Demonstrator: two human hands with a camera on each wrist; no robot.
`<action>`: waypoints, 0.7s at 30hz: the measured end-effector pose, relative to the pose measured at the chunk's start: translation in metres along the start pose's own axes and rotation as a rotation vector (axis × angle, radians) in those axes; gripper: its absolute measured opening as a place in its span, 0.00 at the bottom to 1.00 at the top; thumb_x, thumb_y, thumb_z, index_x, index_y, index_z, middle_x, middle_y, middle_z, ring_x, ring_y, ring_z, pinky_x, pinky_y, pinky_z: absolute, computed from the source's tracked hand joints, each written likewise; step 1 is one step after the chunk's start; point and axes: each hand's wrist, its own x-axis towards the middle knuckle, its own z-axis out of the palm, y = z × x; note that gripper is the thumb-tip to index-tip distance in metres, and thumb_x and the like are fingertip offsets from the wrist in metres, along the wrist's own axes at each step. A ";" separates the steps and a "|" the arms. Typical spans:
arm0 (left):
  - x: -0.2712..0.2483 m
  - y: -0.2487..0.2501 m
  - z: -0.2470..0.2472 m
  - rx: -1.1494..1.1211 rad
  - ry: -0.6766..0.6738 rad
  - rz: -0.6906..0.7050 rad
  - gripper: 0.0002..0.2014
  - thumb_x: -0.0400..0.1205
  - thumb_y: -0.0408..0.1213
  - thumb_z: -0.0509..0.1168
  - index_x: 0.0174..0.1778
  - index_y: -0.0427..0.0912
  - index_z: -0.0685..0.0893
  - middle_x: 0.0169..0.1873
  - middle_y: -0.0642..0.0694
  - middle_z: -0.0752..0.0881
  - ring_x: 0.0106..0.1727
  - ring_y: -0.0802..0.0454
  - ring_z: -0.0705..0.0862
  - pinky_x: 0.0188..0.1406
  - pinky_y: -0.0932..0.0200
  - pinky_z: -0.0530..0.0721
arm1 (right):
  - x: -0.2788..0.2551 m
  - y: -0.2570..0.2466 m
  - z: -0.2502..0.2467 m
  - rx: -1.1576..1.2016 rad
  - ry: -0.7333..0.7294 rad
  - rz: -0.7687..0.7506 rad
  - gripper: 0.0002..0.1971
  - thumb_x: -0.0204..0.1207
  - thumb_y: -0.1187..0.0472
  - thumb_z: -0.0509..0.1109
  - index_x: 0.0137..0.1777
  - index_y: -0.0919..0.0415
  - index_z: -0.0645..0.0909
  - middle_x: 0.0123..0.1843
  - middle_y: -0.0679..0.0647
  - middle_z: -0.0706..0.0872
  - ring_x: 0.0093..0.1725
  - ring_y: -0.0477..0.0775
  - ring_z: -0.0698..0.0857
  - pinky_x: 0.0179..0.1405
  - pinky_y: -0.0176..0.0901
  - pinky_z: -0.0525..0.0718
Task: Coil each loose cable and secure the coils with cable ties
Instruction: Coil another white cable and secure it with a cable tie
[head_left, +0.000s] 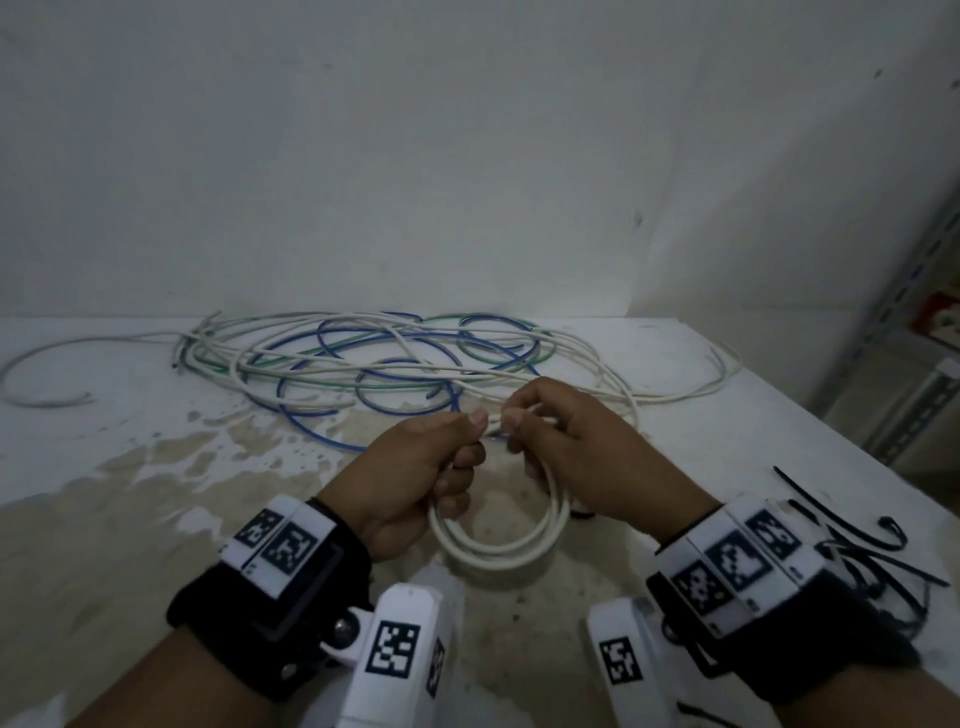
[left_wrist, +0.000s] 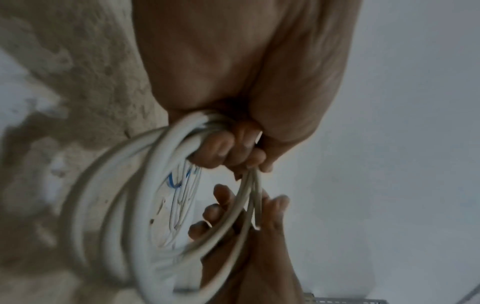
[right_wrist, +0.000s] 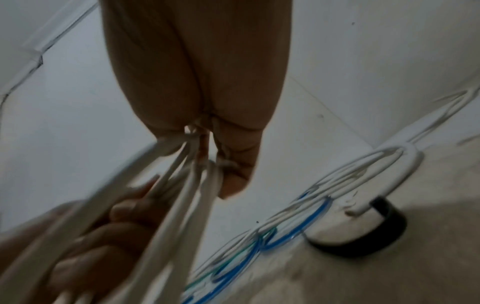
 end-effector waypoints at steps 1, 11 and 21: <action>0.002 -0.001 -0.002 0.005 0.038 0.027 0.08 0.85 0.37 0.58 0.41 0.41 0.73 0.22 0.51 0.68 0.17 0.60 0.60 0.14 0.67 0.62 | 0.002 0.000 -0.005 0.012 0.029 0.054 0.08 0.84 0.52 0.58 0.48 0.49 0.78 0.42 0.50 0.85 0.35 0.44 0.82 0.36 0.42 0.79; 0.010 -0.003 -0.024 0.007 0.290 0.157 0.14 0.87 0.35 0.57 0.34 0.45 0.71 0.22 0.51 0.68 0.16 0.59 0.60 0.15 0.67 0.63 | 0.006 0.008 -0.025 -1.138 -0.586 0.376 0.19 0.73 0.48 0.73 0.62 0.53 0.83 0.65 0.54 0.78 0.67 0.60 0.72 0.67 0.52 0.73; 0.012 -0.001 -0.038 0.018 0.394 0.261 0.11 0.88 0.36 0.55 0.39 0.45 0.74 0.23 0.52 0.69 0.17 0.59 0.61 0.19 0.63 0.63 | 0.018 -0.009 -0.036 -0.645 0.067 -0.022 0.05 0.79 0.60 0.65 0.45 0.57 0.82 0.46 0.53 0.87 0.48 0.55 0.83 0.45 0.42 0.73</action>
